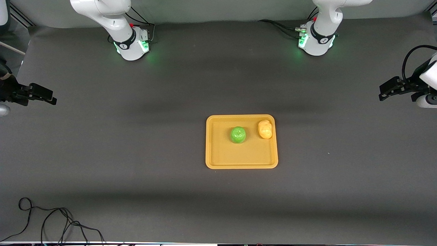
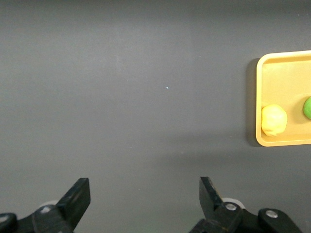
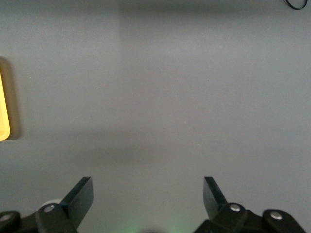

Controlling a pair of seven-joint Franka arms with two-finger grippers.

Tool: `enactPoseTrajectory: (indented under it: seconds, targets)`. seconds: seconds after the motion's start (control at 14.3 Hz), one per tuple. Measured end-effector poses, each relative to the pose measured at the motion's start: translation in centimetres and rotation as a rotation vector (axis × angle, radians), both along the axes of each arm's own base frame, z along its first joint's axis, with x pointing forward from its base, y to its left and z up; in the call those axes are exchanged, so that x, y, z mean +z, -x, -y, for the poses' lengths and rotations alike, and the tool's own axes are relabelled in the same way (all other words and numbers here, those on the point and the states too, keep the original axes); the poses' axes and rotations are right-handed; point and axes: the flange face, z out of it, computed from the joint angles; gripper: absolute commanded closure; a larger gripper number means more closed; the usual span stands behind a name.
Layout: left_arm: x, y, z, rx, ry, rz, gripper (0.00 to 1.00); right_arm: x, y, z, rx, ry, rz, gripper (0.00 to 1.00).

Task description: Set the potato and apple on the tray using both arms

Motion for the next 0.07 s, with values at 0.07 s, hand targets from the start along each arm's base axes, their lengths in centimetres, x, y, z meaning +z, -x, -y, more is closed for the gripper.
enactPoseTrajectory:
  seconds: [0.07]
  targets:
    - [0.0,0.0,0.0,0.0,0.0,0.0,0.0,0.0,0.01,0.0,0.0,0.0,-0.001,0.0]
